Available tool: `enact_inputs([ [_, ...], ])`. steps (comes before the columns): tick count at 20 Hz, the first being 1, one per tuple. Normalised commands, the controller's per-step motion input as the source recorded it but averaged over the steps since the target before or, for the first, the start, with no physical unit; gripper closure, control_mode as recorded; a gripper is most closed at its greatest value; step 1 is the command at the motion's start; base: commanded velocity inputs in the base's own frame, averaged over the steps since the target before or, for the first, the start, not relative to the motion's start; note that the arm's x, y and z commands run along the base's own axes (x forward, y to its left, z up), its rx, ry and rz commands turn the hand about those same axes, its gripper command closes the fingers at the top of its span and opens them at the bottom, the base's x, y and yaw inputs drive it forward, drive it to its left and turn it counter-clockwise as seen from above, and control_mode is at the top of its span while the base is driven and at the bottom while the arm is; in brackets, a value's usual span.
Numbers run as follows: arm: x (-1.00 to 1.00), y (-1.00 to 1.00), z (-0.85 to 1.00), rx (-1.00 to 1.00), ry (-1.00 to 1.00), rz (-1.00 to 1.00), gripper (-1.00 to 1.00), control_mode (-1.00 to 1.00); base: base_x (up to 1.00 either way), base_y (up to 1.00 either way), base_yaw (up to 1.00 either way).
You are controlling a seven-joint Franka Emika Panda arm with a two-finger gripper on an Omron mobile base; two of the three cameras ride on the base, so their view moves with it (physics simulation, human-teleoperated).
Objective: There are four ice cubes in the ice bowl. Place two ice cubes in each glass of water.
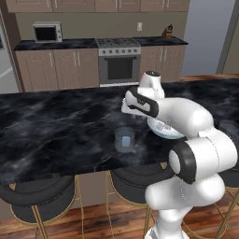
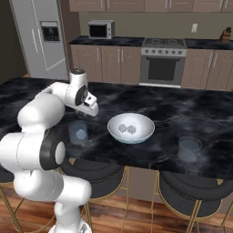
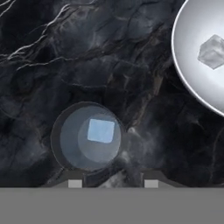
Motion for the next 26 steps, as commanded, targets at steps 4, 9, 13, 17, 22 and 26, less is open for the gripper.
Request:
enact_inputs([
  [4,0.0,0.85,-0.08,0.0,-0.06,-0.07,1.0,-1.0,0.0,0.0,0.0],
  [9,0.11,0.08,-0.12,-0.08,0.01,0.0,1.0,-1.0,0.0,0.0,0.0],
  [13,0.33,0.0,-0.11,-0.04,0.0,0.0,1.0,-1.0,0.0,0.0,0.0],
  [17,0.29,0.0,-0.13,0.0,0.02,0.0,1.0,-1.0,0.0,0.0,0.0],
  [22,0.0,0.0,-0.38,0.0,0.08,0.0,1.0,-1.0,0.0,0.0,0.0],
  [26,0.0,0.0,-0.38,0.0,0.08,0.0,1.0,-1.0,0.0,0.0,0.0],
])
